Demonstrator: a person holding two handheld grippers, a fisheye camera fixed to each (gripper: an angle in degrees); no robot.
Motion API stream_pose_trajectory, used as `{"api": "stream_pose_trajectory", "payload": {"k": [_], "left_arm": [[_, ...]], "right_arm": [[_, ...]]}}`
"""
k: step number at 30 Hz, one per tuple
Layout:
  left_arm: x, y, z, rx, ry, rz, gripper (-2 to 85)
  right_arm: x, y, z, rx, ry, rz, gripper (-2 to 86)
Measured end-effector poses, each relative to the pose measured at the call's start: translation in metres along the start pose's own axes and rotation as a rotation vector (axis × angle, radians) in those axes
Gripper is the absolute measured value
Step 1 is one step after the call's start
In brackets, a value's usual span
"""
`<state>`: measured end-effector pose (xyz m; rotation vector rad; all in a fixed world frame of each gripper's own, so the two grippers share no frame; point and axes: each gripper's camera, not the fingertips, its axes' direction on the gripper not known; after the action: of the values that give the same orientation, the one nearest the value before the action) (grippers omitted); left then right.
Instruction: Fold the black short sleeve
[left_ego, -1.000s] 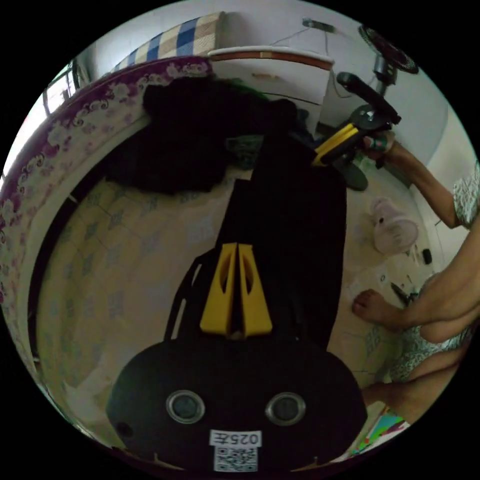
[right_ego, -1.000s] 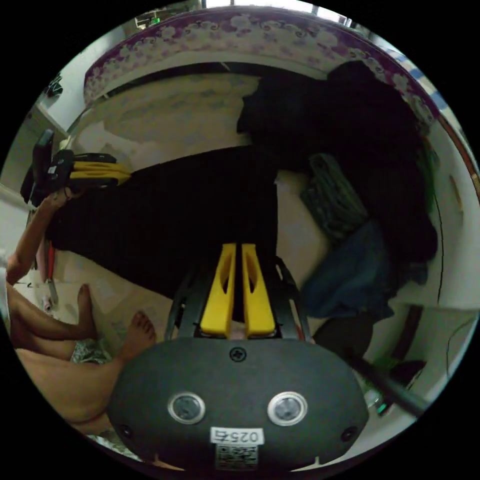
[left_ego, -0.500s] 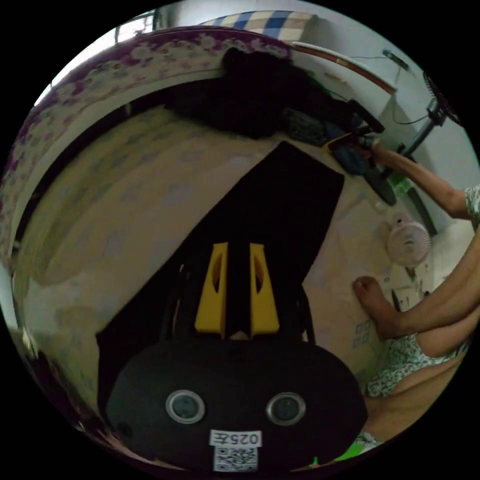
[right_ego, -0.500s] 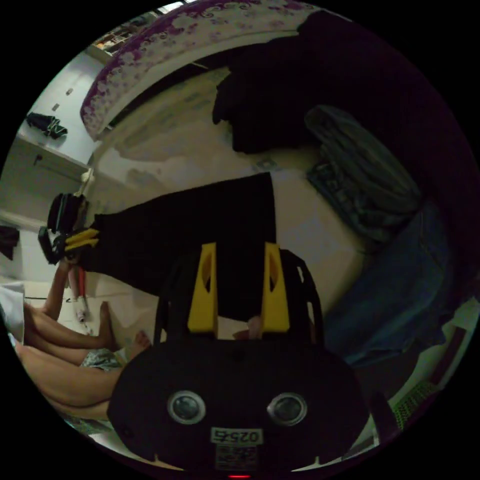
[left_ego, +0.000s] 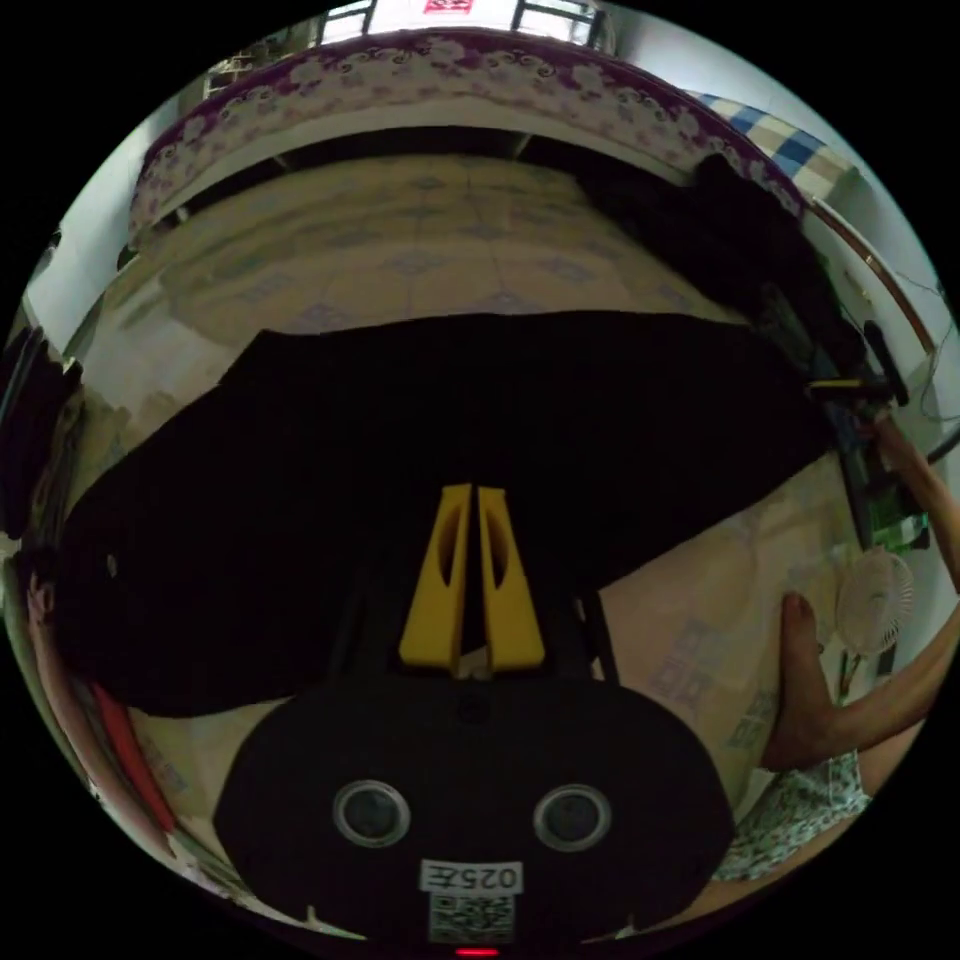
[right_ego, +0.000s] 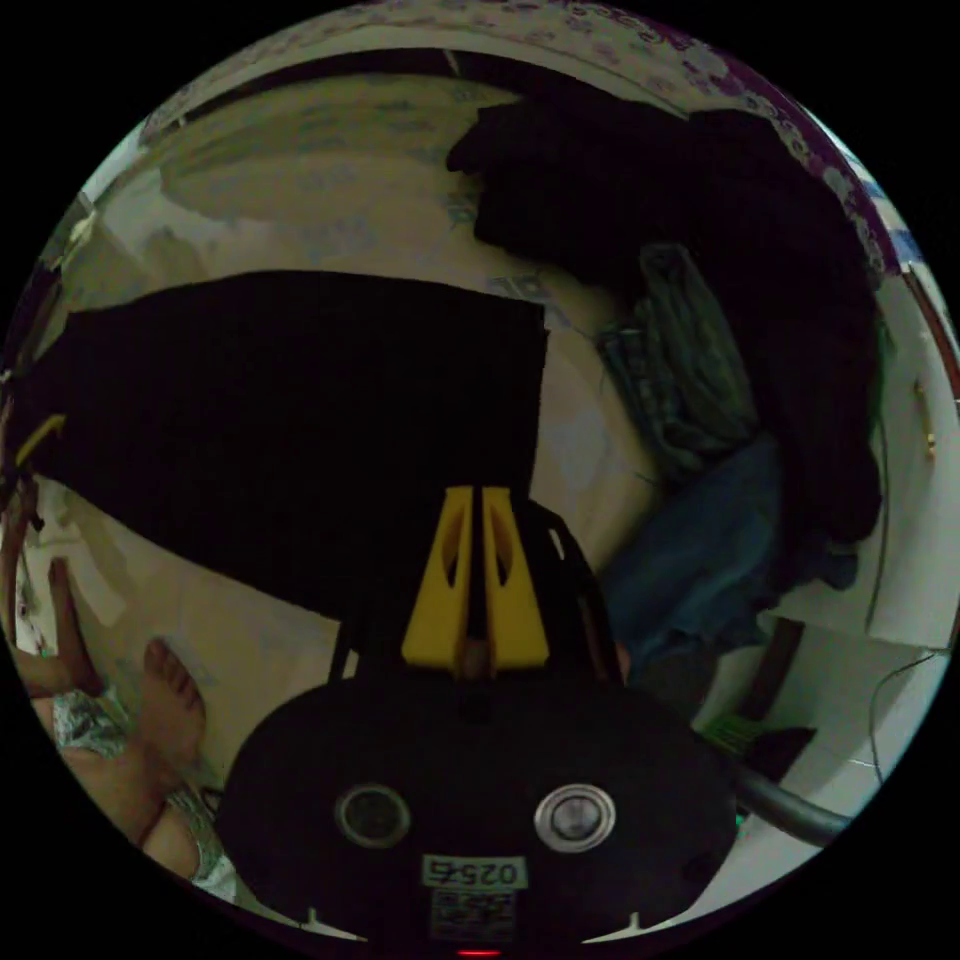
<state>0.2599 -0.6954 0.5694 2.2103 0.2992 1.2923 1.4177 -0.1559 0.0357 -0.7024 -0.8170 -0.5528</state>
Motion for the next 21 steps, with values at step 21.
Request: {"api": "stream_pose_trajectory", "payload": {"k": [21], "left_arm": [[-0.291,0.186,-0.4,0.372,0.197,-1.196,4.4]], "right_arm": [[-0.232,-0.209,0.019,0.326,-0.832,-0.326,14.4]]}}
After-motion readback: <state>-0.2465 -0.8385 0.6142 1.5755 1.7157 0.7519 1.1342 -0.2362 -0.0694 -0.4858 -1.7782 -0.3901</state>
